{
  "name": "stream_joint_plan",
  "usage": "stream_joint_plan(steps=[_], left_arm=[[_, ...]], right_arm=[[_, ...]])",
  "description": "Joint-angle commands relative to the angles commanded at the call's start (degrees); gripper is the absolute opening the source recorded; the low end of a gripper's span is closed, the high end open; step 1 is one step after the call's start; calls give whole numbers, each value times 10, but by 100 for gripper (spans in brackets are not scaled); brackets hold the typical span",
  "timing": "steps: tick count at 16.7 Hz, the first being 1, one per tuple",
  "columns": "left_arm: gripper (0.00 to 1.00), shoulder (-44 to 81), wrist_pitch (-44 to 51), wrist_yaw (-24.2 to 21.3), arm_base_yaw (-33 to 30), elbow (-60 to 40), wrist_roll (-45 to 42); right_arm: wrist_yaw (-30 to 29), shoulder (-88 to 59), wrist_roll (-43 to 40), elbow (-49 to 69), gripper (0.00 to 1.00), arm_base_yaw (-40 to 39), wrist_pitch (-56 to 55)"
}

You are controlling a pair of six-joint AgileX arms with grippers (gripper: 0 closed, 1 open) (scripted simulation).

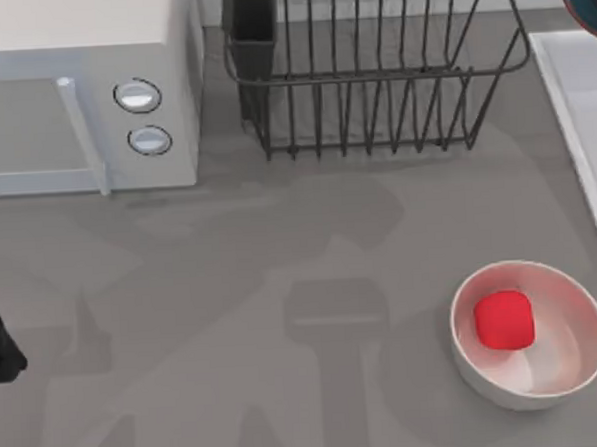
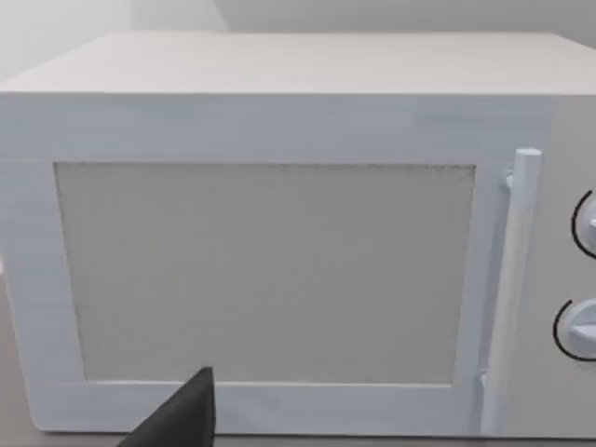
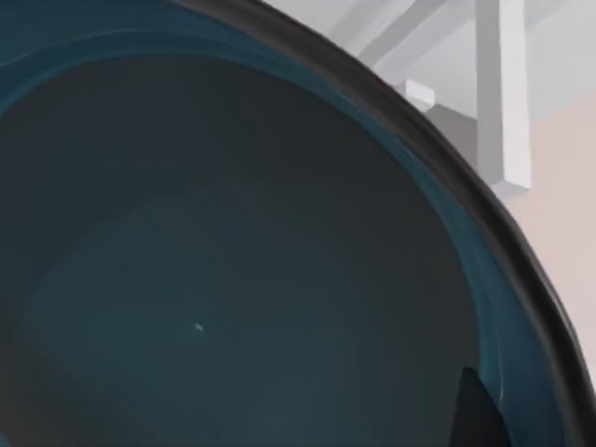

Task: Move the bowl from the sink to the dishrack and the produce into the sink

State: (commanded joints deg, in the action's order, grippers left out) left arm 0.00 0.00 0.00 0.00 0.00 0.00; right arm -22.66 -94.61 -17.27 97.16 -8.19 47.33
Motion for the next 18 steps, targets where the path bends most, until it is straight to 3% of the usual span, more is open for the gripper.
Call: stream_joint_plan(steps=[4,9,13,18], left_arm=[[100,0,0,0,0,0,0],[100,0,0,0,0,0,0],[100,0,0,0,0,0,0],[100,0,0,0,0,0,0]], right_arm=[[-104,-14,90,-8,0,-183,-198],[-206,-13,164,-19,0,-324,-401],[-243,-8,185,-24,0,-372,-468],[-242,-10,187,-23,0,-372,-469]])
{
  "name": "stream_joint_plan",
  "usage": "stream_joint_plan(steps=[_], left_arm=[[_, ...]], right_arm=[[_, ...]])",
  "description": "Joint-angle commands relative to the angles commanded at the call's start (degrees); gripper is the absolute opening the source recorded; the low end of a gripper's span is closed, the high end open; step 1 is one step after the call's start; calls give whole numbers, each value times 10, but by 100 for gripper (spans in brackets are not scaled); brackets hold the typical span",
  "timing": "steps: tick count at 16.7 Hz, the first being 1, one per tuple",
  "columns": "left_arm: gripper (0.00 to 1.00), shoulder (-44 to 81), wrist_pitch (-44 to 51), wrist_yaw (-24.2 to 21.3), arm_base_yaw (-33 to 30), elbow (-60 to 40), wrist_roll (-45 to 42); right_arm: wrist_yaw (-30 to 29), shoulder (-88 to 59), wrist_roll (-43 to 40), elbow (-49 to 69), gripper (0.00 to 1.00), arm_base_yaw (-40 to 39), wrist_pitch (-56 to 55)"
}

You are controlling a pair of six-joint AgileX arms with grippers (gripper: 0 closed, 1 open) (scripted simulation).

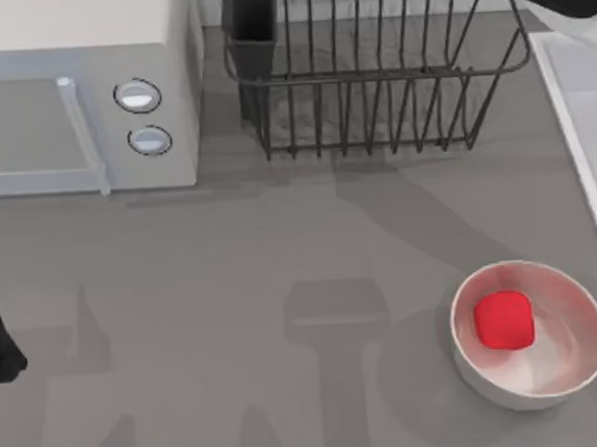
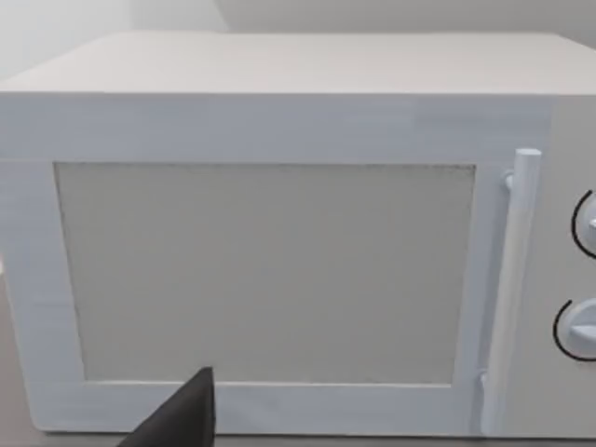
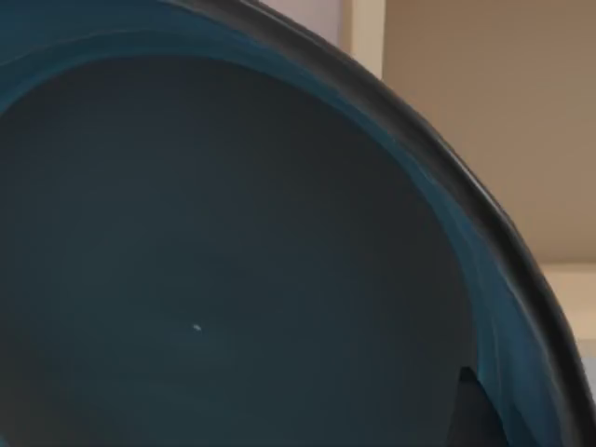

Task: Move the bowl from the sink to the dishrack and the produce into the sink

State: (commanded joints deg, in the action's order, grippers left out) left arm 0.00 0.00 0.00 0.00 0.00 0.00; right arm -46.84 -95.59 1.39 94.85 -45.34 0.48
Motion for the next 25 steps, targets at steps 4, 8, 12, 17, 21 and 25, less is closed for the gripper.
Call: stream_joint_plan(steps=[4,8,12,17,21,25], left_arm=[[100,0,0,0,0,0,0],[100,0,0,0,0,0,0],[100,0,0,0,0,0,0],[100,0,0,0,0,0,0],[100,0,0,0,0,0,0],[100,0,0,0,0,0,0]], right_arm=[[7,-25,-1,-16,0,9,-40],[31,-93,-1,-67,0,34,-161],[62,-166,-2,-133,0,65,-309],[87,-215,-4,-184,0,91,-405],[87,-216,-4,-185,0,91,-406],[87,-216,-4,-185,30,91,-406]])
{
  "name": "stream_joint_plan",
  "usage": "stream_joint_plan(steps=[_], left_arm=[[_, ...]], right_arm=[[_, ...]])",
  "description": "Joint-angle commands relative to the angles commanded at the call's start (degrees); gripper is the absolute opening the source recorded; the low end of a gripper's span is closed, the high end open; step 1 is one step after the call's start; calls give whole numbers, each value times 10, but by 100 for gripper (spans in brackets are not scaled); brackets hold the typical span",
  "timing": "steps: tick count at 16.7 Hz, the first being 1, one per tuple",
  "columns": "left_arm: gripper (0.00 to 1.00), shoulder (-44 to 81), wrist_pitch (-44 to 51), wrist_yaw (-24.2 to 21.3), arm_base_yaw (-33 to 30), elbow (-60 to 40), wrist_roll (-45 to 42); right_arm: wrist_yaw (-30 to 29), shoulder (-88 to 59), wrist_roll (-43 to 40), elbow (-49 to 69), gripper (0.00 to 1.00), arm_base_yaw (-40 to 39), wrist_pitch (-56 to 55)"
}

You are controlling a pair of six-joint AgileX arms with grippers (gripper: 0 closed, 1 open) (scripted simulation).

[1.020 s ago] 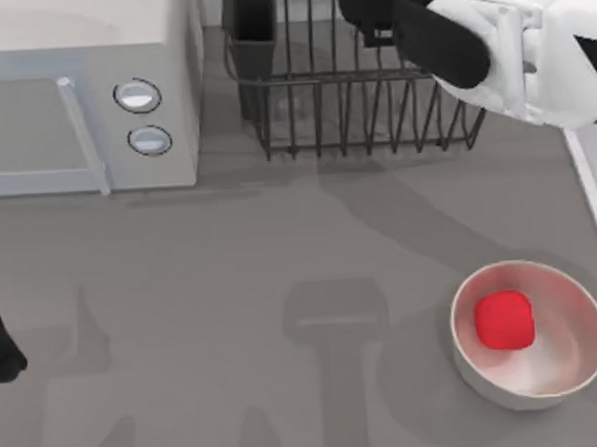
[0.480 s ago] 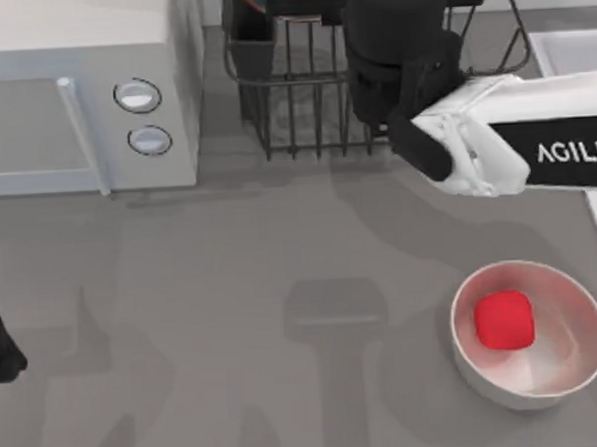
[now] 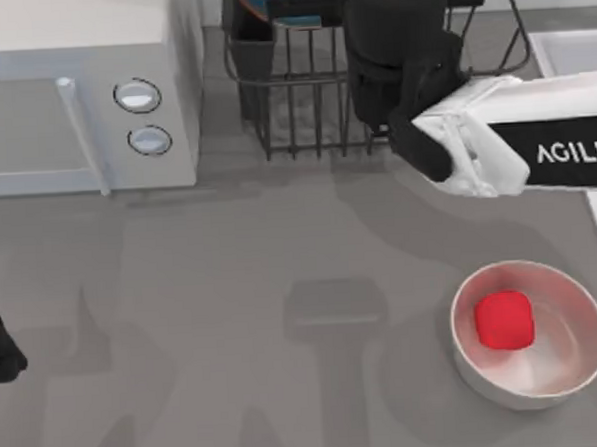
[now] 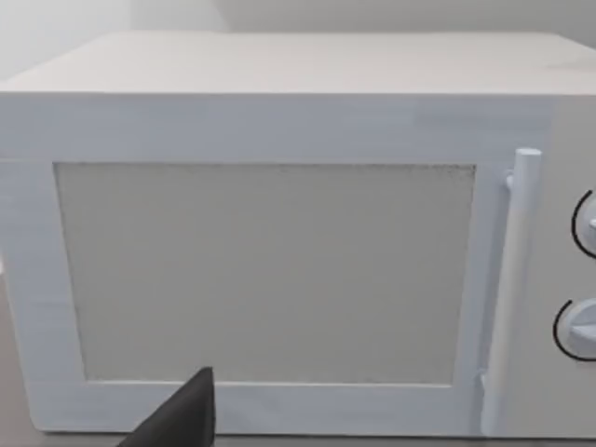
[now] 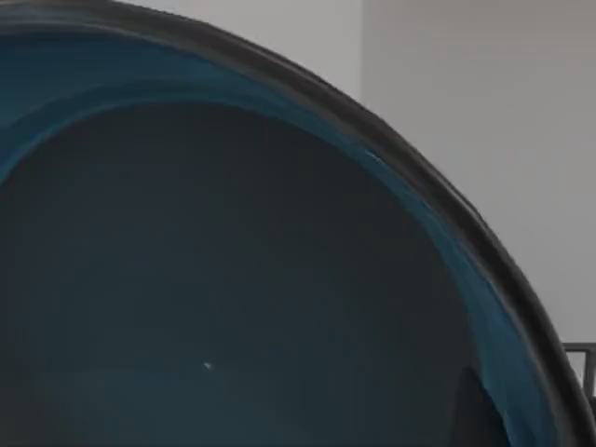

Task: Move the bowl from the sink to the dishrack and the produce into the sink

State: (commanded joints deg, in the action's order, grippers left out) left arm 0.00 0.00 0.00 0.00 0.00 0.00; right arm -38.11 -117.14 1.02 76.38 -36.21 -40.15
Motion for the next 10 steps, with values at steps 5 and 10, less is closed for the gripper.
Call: stream_joint_plan(steps=[5,10], left_arm=[[100,0,0,0,0,0,0],[100,0,0,0,0,0,0]], right_arm=[[0,0,0,0,68,0,0],[0,0,0,0,100,0,0]])
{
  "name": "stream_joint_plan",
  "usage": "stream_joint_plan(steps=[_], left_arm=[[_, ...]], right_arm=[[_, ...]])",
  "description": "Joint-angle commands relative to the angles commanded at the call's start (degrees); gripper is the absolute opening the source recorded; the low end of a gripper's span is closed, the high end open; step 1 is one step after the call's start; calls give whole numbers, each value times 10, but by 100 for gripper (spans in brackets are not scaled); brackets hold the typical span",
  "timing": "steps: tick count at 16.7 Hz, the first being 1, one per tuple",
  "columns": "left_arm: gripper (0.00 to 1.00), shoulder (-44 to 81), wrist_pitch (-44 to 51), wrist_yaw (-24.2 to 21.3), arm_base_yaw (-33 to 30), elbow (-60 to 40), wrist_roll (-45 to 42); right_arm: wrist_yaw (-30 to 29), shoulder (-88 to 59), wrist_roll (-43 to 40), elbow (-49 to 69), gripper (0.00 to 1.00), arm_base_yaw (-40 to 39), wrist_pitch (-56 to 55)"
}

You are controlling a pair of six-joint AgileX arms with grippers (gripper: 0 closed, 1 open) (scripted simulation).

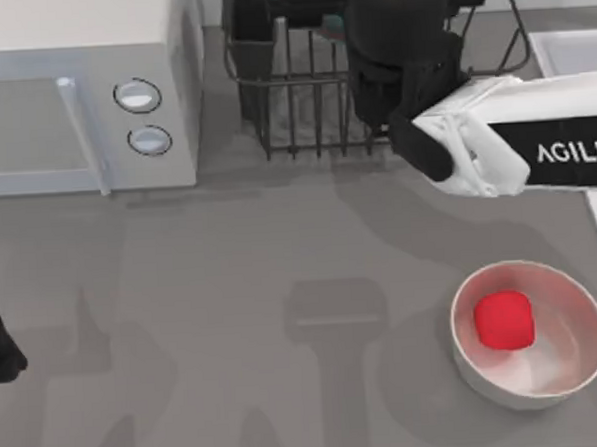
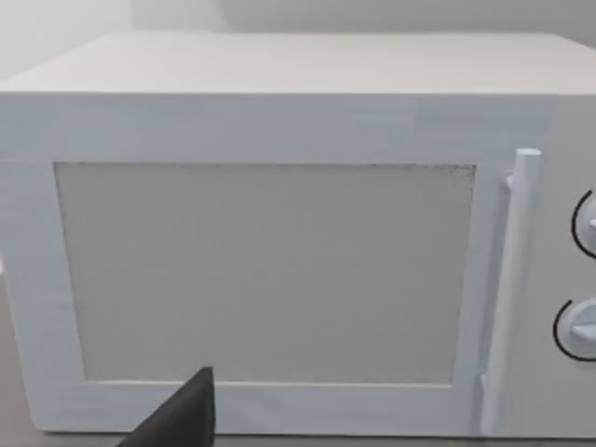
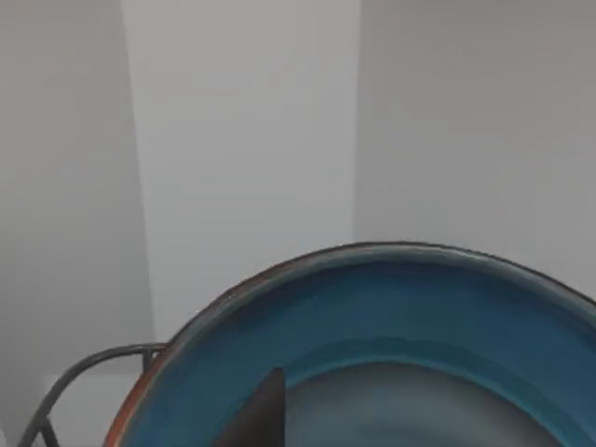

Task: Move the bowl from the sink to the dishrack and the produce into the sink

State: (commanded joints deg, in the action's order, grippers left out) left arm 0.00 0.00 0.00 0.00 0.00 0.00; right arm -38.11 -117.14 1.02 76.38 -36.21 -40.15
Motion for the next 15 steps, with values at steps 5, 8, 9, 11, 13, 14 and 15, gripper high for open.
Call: stream_joint_plan(steps=[5,8,9,11,13,14,15], left_arm=[[100,0,0,0,0,0,0],[100,0,0,0,0,0,0],[100,0,0,0,0,0,0],[100,0,0,0,0,0,0],[100,0,0,0,0,0,0],[100,0,0,0,0,0,0],[100,0,0,0,0,0,0]], right_arm=[[0,0,0,0,100,0,0],[0,0,0,0,100,-2,0],[0,0,0,0,100,-2,0],[12,17,-3,-17,100,14,17],[34,56,-7,-57,100,46,58],[50,84,-8,-85,100,70,87],[68,118,-8,-119,100,96,121]])
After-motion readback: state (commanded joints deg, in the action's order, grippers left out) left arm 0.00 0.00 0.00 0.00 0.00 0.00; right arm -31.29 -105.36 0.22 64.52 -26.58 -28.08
